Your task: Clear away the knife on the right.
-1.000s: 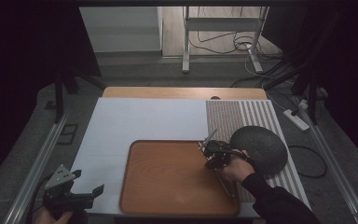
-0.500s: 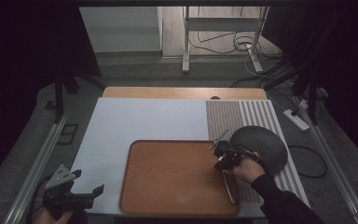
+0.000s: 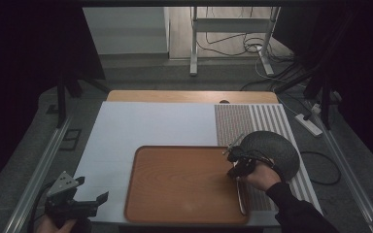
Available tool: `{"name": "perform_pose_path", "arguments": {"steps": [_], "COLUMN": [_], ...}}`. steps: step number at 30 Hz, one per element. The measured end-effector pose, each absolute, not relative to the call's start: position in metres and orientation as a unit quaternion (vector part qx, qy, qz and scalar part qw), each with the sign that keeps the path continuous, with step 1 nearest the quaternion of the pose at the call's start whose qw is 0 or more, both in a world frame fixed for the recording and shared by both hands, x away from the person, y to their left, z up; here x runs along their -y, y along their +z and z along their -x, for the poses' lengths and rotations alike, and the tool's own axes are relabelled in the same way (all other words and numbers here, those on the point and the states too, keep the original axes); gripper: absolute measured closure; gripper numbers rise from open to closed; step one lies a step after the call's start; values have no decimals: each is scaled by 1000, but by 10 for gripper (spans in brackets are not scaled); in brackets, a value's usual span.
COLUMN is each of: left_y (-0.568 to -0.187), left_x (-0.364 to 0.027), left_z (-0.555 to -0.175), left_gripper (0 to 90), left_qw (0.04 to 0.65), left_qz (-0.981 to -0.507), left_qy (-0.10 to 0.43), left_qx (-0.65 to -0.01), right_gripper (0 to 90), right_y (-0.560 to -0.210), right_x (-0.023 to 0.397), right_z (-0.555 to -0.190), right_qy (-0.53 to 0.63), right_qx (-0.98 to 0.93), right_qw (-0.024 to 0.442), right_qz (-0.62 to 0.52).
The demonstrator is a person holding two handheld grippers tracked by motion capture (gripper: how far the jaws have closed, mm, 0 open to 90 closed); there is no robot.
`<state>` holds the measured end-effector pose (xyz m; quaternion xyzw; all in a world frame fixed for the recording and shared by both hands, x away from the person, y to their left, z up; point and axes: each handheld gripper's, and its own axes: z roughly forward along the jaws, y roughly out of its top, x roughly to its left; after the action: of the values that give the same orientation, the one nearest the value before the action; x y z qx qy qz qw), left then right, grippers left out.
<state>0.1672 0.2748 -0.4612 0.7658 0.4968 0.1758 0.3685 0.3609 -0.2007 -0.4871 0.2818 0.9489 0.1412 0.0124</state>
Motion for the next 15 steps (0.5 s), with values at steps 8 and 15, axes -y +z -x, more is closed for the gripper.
{"name": "perform_pose_path", "arguments": {"steps": [8,15], "left_y": [-461,-461], "left_x": [-275,-275], "left_z": [-167,-167], "left_gripper": [36,36], "left_qw": [369,369], "left_qz": [-765,-765], "left_qy": [175,175], "left_qx": [-497,-498], "right_gripper": [657,537], "right_y": [-477,-472], "right_x": [199,199], "right_z": [-357,-354], "right_qy": [177,197], "right_qx": [-942,-940], "right_qw": [30,34], "right_qz": [-285,-277]}}
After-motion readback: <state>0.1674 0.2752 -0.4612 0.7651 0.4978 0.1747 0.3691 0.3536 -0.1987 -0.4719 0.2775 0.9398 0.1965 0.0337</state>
